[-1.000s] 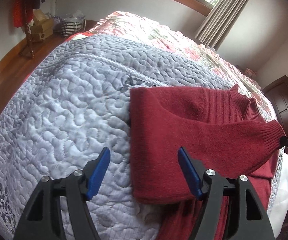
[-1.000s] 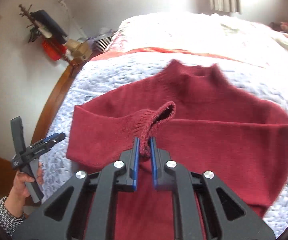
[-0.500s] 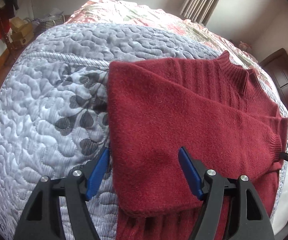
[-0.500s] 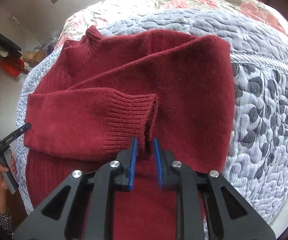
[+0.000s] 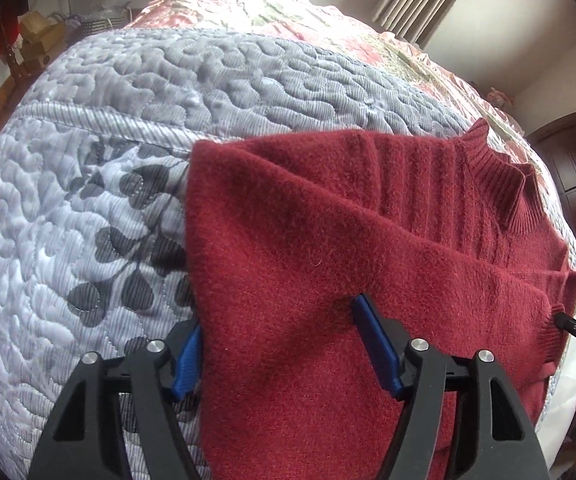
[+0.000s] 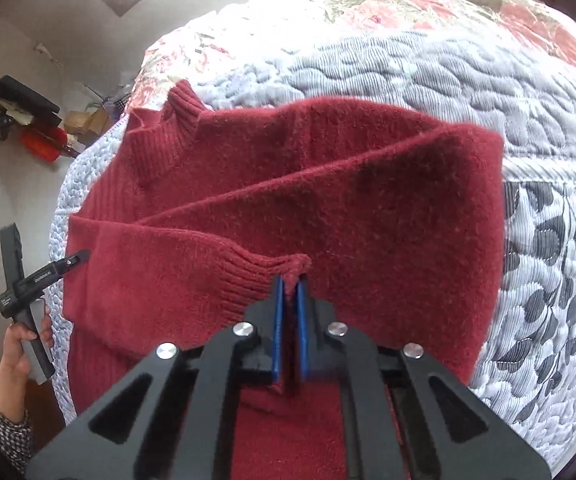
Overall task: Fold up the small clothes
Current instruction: 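Grasp the crossed cuff with the right tool and straighten it, then close the right tool on the sweater hem while the left tool grasps the hem too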
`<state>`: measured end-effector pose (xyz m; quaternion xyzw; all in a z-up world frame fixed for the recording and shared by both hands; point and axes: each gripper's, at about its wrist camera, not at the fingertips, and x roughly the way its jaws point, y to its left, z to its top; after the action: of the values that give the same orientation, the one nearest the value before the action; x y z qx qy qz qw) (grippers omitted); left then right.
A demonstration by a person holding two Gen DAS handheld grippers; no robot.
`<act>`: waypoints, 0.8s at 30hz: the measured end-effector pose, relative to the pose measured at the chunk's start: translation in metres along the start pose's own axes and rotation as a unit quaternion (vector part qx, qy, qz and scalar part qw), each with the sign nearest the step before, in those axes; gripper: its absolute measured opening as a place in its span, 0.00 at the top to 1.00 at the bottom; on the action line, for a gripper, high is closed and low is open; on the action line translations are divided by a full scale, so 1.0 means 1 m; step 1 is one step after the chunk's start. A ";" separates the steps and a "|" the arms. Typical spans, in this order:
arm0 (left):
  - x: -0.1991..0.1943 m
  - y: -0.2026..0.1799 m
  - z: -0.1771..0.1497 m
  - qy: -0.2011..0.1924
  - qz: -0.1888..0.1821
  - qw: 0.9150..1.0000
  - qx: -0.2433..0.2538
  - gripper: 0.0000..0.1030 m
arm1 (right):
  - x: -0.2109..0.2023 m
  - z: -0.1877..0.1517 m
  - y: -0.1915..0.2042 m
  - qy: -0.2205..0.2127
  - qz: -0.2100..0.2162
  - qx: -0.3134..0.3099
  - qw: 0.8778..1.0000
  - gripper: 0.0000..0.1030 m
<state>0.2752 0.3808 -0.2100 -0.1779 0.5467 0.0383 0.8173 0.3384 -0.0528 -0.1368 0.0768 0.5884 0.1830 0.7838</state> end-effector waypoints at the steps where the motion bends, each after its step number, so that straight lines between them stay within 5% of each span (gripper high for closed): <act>1: -0.002 -0.002 0.000 -0.004 0.000 1.000 -0.001 0.33 | -0.009 -0.001 -0.001 -0.014 0.002 0.003 1.000 0.95; 4: -0.003 -0.006 0.000 -0.014 0.008 1.000 0.009 0.30 | -0.021 -0.005 -0.012 -0.041 -0.023 0.010 0.999 0.95; 10: 0.014 -0.018 -0.001 -0.014 0.039 0.998 0.045 0.26 | 0.009 -0.009 -0.032 -0.013 -0.027 0.039 0.999 0.93; 15: 0.001 -0.024 0.000 -0.012 0.039 0.998 0.052 0.27 | -0.008 -0.011 -0.029 -0.016 -0.029 0.033 0.999 0.78; 24: 0.002 -0.031 -0.033 -0.001 0.058 0.994 0.090 0.24 | 0.005 -0.032 -0.031 0.010 -0.066 0.018 0.998 0.86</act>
<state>0.2547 0.3402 -0.2149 -0.0714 0.5563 0.0364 0.8271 0.3149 -0.0823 -0.1612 0.0502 0.6035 0.1207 0.7866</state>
